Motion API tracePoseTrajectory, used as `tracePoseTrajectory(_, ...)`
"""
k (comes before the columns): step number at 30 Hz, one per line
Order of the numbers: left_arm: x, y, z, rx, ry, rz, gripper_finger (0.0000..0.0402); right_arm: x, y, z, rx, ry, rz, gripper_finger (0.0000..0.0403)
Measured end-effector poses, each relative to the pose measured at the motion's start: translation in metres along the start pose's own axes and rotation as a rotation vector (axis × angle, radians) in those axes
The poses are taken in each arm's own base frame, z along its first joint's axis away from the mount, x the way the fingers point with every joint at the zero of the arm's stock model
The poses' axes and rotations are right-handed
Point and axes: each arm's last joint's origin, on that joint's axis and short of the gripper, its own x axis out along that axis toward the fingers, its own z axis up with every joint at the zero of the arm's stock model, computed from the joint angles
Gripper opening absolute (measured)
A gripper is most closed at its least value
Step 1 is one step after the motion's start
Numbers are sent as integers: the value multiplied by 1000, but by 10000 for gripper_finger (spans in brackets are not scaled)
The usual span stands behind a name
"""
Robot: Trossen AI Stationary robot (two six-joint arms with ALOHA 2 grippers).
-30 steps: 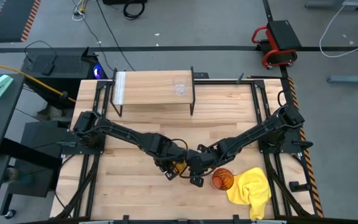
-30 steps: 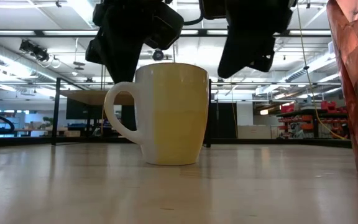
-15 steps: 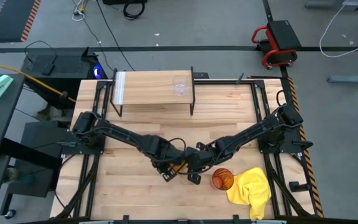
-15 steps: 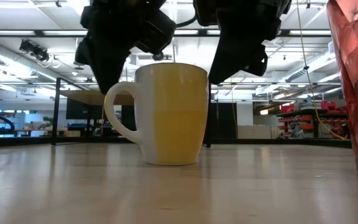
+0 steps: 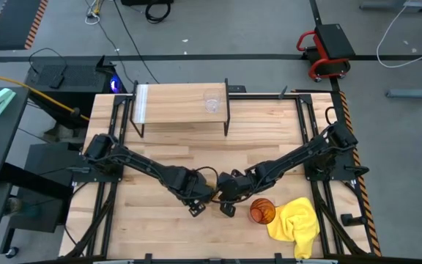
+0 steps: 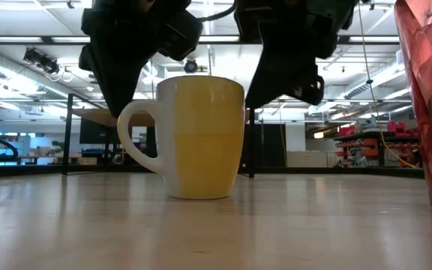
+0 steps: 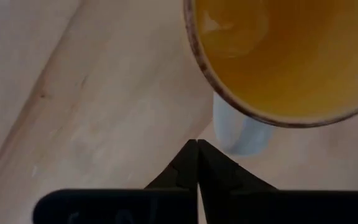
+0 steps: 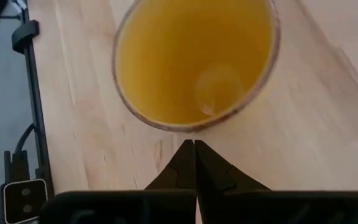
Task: Stack small to large cups/mugs on shelf
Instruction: Put the yellow mug on the shelf
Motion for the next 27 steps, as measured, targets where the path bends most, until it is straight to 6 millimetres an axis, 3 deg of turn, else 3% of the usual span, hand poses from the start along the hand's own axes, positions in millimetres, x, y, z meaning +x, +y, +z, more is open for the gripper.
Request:
tracePoseTrajectory(8, 0, -7, -10, -23, -52, 25, 22, 3, 1, -5, 62, -24, 35, 0)
tracePoseTrajectory(18, -1, -24, -5, -50, -165, -122, 20, 4, -13, 9, 94, -49, 5, 0)
tracePoseTrajectory(27, -1, -24, -3, -57, -177, -120, 27, 5, -23, 18, 98, -66, -7, 0)
